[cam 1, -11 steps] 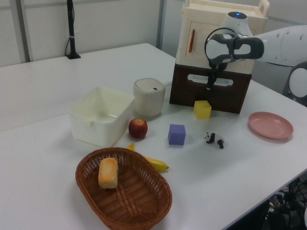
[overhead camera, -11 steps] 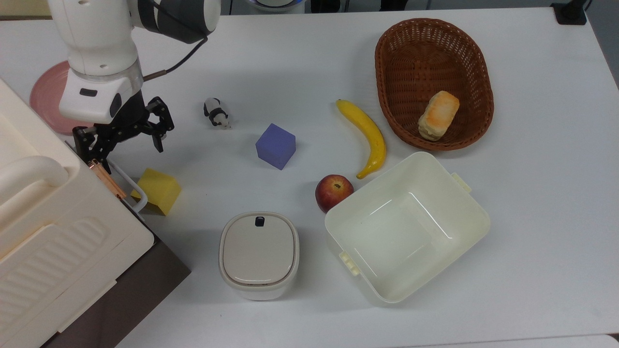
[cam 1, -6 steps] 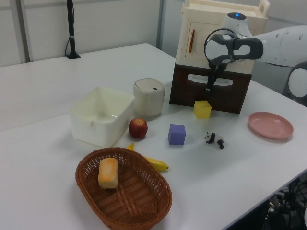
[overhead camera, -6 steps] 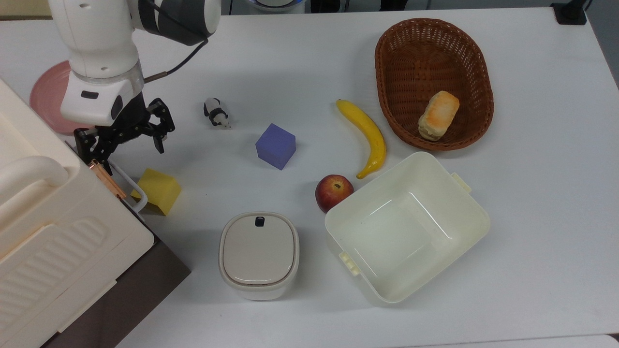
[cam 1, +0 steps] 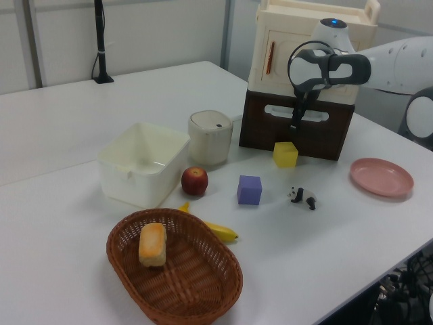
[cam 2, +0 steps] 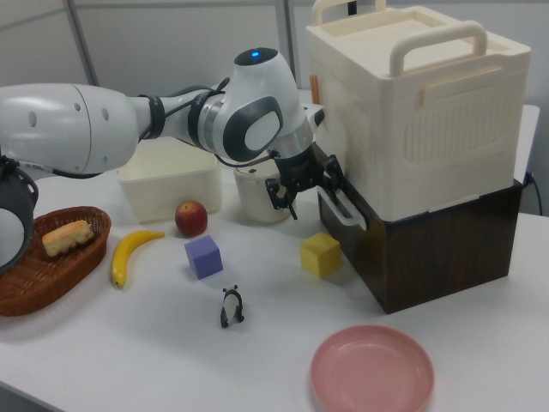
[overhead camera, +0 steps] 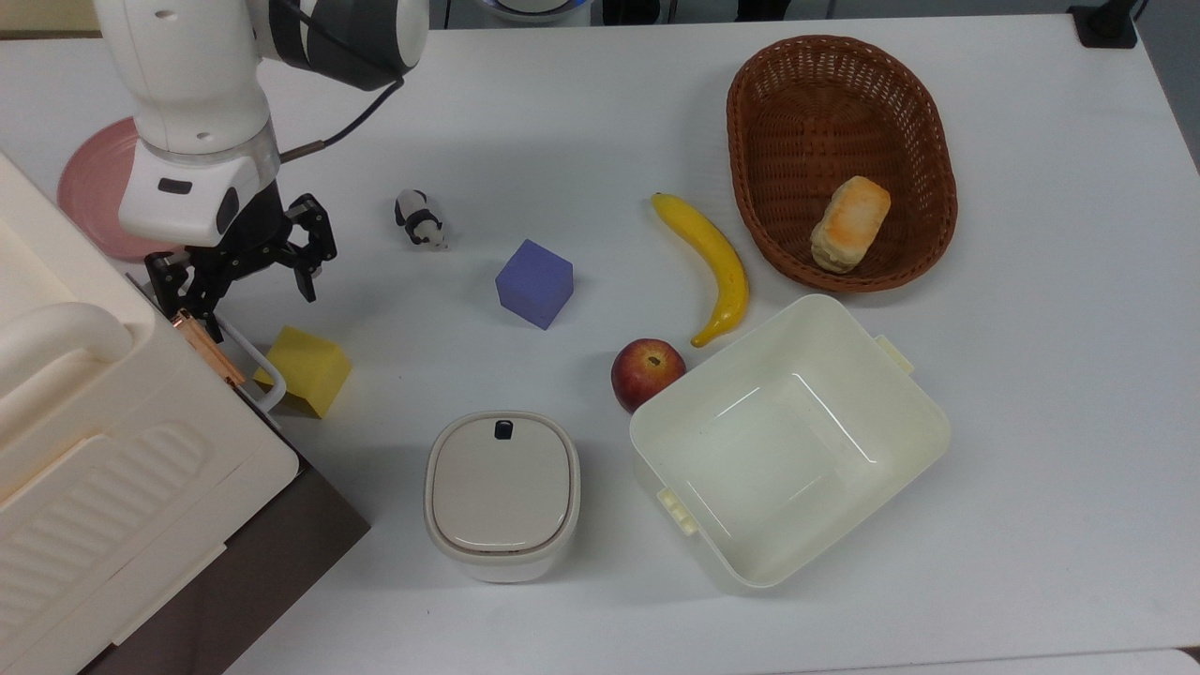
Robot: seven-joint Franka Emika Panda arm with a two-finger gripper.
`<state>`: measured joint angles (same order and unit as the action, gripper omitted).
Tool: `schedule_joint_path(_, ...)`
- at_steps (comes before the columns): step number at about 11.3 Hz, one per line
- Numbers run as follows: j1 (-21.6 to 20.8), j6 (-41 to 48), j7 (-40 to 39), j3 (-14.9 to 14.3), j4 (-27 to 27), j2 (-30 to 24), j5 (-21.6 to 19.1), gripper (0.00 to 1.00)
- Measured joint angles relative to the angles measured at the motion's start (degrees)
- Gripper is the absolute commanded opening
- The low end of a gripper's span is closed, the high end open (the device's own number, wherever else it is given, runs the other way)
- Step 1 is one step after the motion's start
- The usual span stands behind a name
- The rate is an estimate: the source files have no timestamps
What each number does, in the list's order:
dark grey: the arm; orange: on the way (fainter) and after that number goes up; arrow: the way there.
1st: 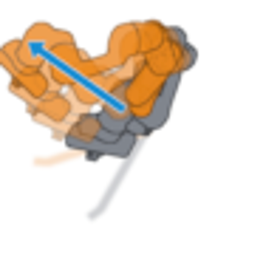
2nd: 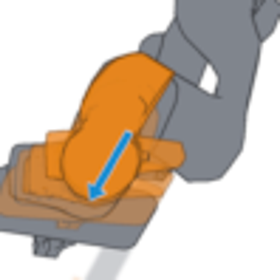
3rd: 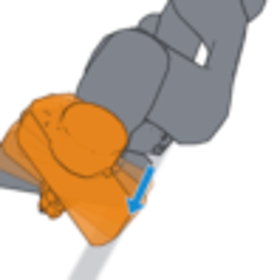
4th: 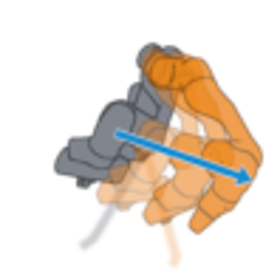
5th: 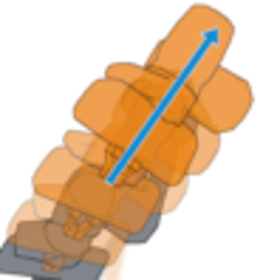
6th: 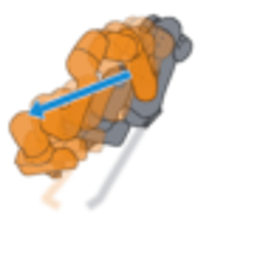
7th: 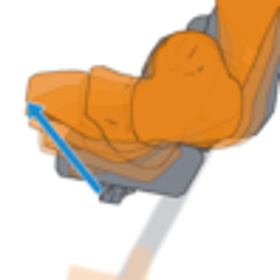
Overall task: Slide the drawer open
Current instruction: 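Lower the gripper onto the drawer handle and close it around the handle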
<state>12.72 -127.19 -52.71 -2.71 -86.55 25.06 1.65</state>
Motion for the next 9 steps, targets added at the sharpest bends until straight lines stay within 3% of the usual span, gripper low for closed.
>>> schedule_joint_path(2,0.0,-0.2,0.0,0.0,0.2,0.1,0.0,0.57)
schedule_joint_path(5,0.0,-0.3,0.0,0.0,0.4,0.2,0.0,0.56)
schedule_joint_path(6,0.0,-0.3,0.0,0.0,0.4,0.2,0.0,0.50)
schedule_joint_path(9,0.0,-0.3,0.0,0.0,0.5,0.3,0.0,0.45)
